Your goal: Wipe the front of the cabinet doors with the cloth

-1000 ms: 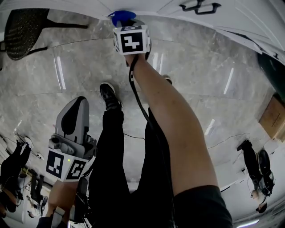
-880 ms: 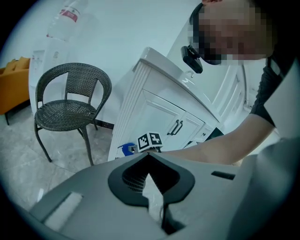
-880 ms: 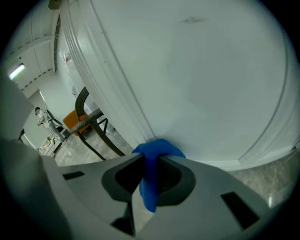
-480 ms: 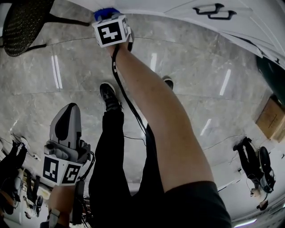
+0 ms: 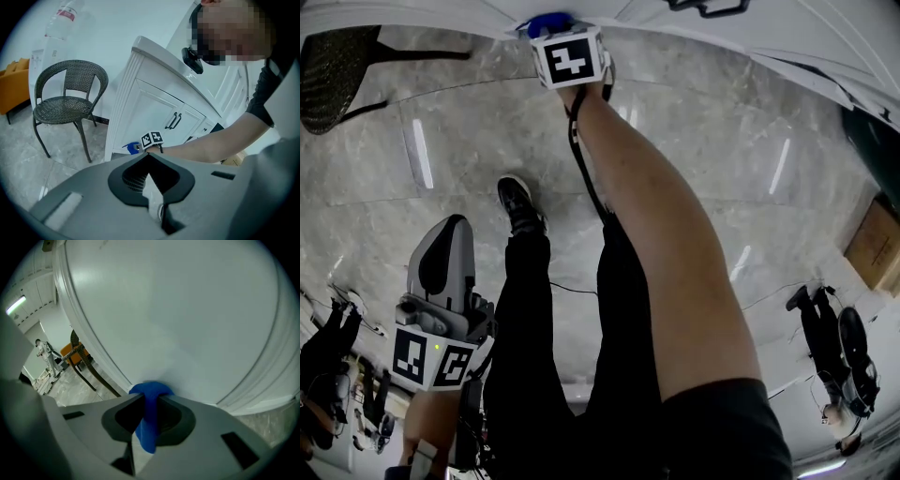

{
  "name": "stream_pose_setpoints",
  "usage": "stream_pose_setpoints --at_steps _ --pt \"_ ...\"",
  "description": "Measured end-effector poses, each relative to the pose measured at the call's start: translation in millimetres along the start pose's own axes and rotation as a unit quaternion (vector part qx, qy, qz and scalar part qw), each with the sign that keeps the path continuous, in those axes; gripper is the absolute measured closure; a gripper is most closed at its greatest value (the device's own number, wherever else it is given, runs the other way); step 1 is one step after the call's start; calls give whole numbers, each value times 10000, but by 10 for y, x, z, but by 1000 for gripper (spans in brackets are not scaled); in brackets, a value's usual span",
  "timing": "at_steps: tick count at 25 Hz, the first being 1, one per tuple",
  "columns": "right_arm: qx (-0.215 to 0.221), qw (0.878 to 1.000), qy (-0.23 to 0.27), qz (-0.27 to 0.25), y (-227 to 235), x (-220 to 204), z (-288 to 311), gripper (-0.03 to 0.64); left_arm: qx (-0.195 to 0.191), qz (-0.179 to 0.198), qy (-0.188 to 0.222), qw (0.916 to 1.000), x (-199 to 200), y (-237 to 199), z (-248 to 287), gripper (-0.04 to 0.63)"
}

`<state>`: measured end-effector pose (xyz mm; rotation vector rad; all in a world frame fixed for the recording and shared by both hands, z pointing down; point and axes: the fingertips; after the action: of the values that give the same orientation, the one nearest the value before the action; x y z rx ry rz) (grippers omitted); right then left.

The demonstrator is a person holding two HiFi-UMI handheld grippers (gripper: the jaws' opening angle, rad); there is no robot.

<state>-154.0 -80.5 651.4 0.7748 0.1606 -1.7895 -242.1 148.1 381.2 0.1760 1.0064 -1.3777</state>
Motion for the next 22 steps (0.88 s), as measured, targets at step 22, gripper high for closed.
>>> stream_pose_setpoints --at_steps 22 --pt "-427 9972 -202 581 994 -464 -1558 560 -626 510 191 9966 512 1259 440 597"
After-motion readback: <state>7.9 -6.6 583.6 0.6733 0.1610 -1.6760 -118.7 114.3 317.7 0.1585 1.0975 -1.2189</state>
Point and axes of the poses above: the fingertips, and each gripper's own axes: z forward along the fingers, y to its right, x out of its top, and after that the axes turned 2 degrees about -x, right-handed
